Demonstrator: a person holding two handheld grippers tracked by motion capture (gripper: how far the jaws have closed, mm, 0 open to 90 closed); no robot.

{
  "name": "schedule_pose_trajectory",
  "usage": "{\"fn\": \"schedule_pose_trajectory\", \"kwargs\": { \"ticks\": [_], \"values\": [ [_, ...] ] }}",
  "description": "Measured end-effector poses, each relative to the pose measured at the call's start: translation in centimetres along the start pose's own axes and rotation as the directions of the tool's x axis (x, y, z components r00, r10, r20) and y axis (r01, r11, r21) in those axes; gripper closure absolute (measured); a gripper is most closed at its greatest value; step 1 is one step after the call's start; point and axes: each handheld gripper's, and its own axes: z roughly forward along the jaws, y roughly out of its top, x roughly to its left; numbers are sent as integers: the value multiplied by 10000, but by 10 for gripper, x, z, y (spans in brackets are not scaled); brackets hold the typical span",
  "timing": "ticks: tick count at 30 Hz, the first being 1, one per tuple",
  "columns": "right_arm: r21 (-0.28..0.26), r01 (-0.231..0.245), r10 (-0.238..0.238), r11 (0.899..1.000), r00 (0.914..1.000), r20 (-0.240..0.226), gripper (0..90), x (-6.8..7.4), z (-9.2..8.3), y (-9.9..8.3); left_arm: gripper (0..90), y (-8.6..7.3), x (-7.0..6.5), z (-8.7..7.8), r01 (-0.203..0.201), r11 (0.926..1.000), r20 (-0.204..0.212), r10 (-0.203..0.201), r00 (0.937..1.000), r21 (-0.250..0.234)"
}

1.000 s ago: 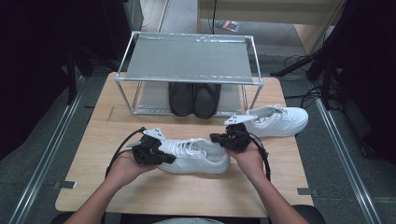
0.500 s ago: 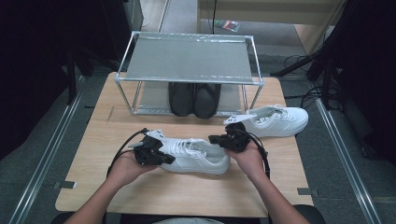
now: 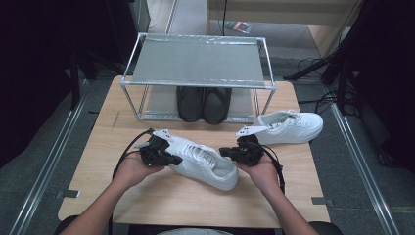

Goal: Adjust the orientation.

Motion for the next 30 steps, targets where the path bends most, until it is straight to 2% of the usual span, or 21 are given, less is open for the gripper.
{"fn": "schedule_pose_trajectory", "kwargs": {
  "ticks": [4, 11, 17, 30],
  "values": [
    [5, -25, 25, 10000, 10000, 25, 900, 4, -3, -4, 900, 3, 5, 2, 55, 10000, 95, -55, 9999, -39],
    [-45, -37, 37, 10000, 10000, 33, 900, 11, -7, -12, 900, 12, 7, 6, -125, 9999, -158, 125, 9998, -41],
    [-90, -71, 72, 9999, 9999, 103, 900, 20, -11, -19, 900, 19, 13, 11, -71, 9999, 17, 71, 10000, -109],
    [-91, -16, 17, 10000, 10000, 93, 900, 32, -12, -26, 894, 30, 19, 17, -15, 9997, 37, 16, 10000, -236]
  ]
}}
